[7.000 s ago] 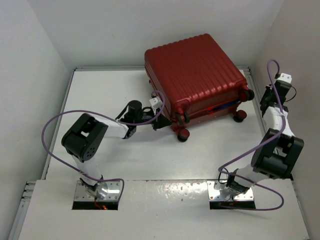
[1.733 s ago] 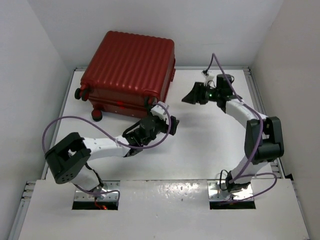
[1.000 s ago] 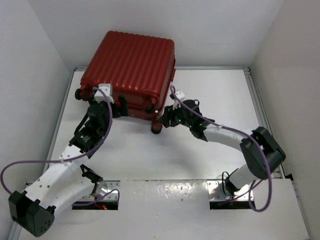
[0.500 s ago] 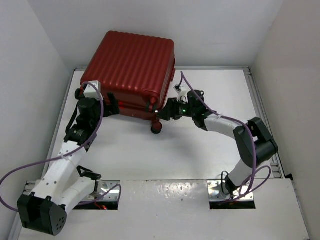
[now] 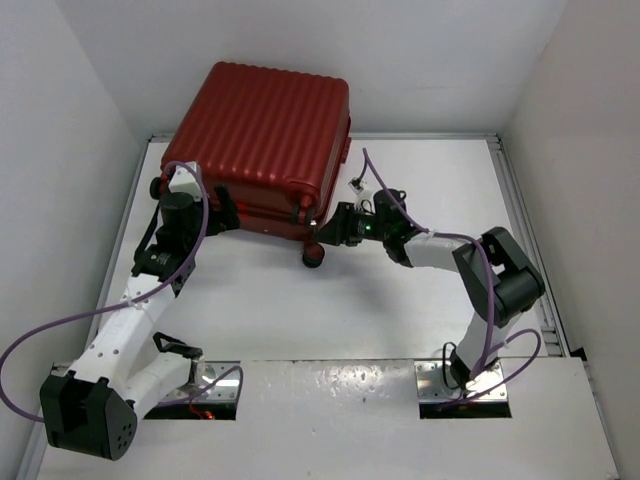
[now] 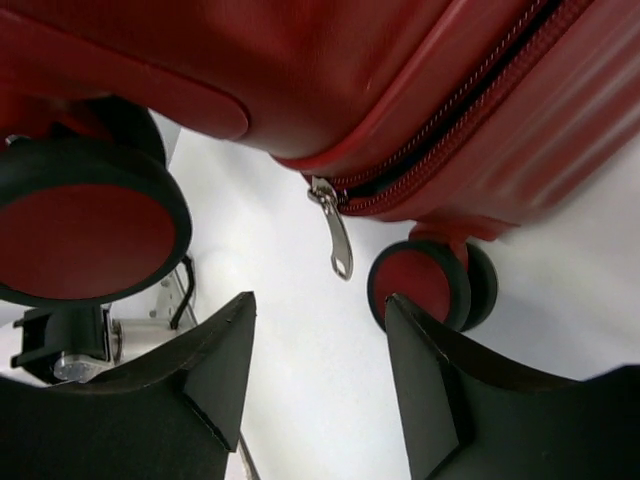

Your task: Pack the luggage

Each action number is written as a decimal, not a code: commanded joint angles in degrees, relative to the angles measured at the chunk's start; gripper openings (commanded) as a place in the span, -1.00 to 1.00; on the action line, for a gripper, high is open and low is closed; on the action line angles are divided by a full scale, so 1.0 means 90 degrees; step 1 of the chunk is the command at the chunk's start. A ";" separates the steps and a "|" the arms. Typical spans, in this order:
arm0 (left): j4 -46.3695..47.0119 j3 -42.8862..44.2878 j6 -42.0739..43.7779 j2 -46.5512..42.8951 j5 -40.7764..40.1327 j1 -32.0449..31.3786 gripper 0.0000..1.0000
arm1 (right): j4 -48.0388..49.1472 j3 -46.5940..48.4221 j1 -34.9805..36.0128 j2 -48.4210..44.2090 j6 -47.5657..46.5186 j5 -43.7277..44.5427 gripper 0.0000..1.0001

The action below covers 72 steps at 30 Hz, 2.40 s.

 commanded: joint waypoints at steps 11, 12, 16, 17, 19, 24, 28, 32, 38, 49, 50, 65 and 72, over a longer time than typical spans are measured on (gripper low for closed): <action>0.0072 0.0324 -0.0131 0.0255 0.0345 -0.0070 0.99 | 0.1116 0.0711 0.0047 0.0809 0.0436 -0.0060 -0.12; 0.0072 0.0325 -0.0131 0.0255 0.0345 -0.0070 0.99 | 0.1232 0.0731 0.0028 0.0887 0.0436 -0.0040 -0.12; 0.0013 0.0325 -0.0072 0.0255 0.0404 -0.0129 0.99 | 0.1399 0.0965 0.0008 0.0927 0.0553 -0.0167 -0.30; 0.0013 0.0325 -0.0072 0.0255 0.0404 -0.0129 0.99 | 0.1409 0.0966 -0.0002 0.0907 0.0563 -0.0177 -0.38; 0.0013 0.0325 -0.0004 0.0255 0.0472 -0.0188 0.99 | 0.1477 0.0956 0.0008 0.0868 0.0563 -0.0235 -0.71; -0.0454 0.1241 0.0386 0.0898 0.1525 -0.0674 0.99 | 0.1332 0.0478 -0.0022 0.0390 0.0164 -0.0236 -1.00; -0.1206 0.2247 0.0475 0.1699 0.1451 -0.1456 0.99 | 0.0766 0.0214 -0.0031 0.0097 -0.0598 0.0076 -1.00; -0.1452 0.2843 0.0407 0.2130 0.1283 -0.1867 0.99 | 0.0210 0.0282 -0.0002 -0.0021 -0.1145 0.0748 -1.00; -0.2437 0.3449 -0.0227 0.2754 0.1068 -0.2180 0.99 | 0.0100 0.0438 -0.0031 0.0126 -0.1517 0.1014 -1.00; -0.2507 0.4162 -0.0599 0.3428 -0.0005 -0.3078 0.99 | 0.0286 0.0409 -0.0168 0.0223 -0.1400 0.0956 -1.00; -0.2507 0.4163 -0.0599 0.3429 -0.0006 -0.3136 0.99 | 0.0305 0.0409 -0.0178 0.0223 -0.1400 0.0946 -1.00; -0.2790 0.4973 -0.0668 0.4757 -0.0846 -0.3068 0.54 | 0.0462 0.0282 -0.0451 0.0194 -0.1214 0.0761 -1.00; -0.2790 0.4973 -0.0483 0.4826 -0.0846 -0.3068 -0.45 | 0.0501 0.0262 -0.0539 0.0194 -0.1244 0.0712 -1.00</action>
